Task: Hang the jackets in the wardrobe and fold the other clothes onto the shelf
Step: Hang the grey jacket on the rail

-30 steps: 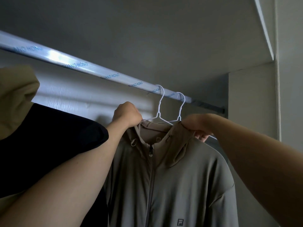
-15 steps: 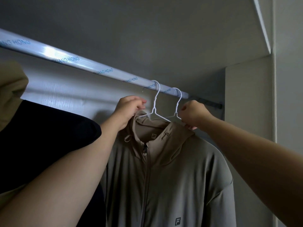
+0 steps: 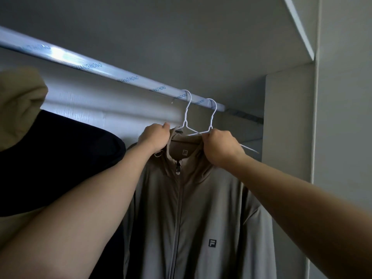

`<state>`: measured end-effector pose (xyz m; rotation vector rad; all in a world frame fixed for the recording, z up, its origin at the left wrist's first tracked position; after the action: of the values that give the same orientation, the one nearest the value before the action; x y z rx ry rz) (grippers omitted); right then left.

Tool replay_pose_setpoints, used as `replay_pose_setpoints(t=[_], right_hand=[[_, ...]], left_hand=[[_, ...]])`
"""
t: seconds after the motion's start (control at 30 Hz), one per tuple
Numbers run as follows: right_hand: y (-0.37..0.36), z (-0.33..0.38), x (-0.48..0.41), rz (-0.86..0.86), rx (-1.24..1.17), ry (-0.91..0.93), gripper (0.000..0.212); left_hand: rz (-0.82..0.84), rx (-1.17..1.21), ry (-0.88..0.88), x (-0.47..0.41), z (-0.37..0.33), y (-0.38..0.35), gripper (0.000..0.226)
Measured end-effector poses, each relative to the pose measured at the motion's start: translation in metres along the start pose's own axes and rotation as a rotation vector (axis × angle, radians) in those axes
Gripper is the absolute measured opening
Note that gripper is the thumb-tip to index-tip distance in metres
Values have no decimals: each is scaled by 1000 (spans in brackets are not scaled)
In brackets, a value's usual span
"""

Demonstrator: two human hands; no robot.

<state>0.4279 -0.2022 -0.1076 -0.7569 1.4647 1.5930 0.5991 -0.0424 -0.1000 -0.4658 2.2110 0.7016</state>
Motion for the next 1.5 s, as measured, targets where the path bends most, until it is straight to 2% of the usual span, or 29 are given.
replay_pose_setpoints(t=[0.07,0.17,0.3,0.37,0.43,0.53,0.6,0.67,0.73,0.83,0.9,1.0,1.1,1.33,1.5], right_hand=[[-1,3,-9,-21,-59,-52,13],[-6,7,-19,-21,-94,-91,14],[-5,-9,-14,-33,-108,-181,50],[-1,-22,-7,-55,-84,-221,57],[3,-31,2,-66,-58,-223,54],[8,-34,16,-102,-36,-156,41],[10,-36,25,-103,-13,-105,29],[9,-40,31,-72,13,-79,17],[9,-49,39,-43,19,-81,14],[7,-60,52,14,-4,-68,16],[7,-68,61,39,-19,-64,17],[13,-70,70,39,-44,-13,26],[22,-57,79,-32,-53,113,33],[35,15,100,-87,-266,283,32],[43,66,116,-69,-408,328,37]], left_hand=[[2,51,-122,2,-21,1,54],[-51,138,-178,3,-32,7,54],[-96,50,-79,5,-7,14,57],[-79,-31,-28,11,7,15,62],[-95,-76,-23,18,9,17,60],[-296,51,-216,36,-23,31,46],[-461,160,-394,59,-56,43,28],[-520,203,-457,78,-84,43,6],[-429,248,-313,85,-99,31,6],[-262,296,94,85,-101,13,22],[-236,359,200,88,-106,9,27],[-260,494,251,92,-112,15,31],[-320,552,287,94,-104,32,32],[-471,429,236,100,-60,99,30],[-517,269,159,110,-31,159,21]])
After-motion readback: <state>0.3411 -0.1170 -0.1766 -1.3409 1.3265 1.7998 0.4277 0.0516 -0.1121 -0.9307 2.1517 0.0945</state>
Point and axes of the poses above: each hand's wrist, its own x-axis away from the middle knuckle, its own y-axis out of the back of the hand, z = x × y, the point moved 6 cm from there along -x, towards the middle knuckle, and after that the axes turned 13 degrees about -z, right-handed, at the moved point
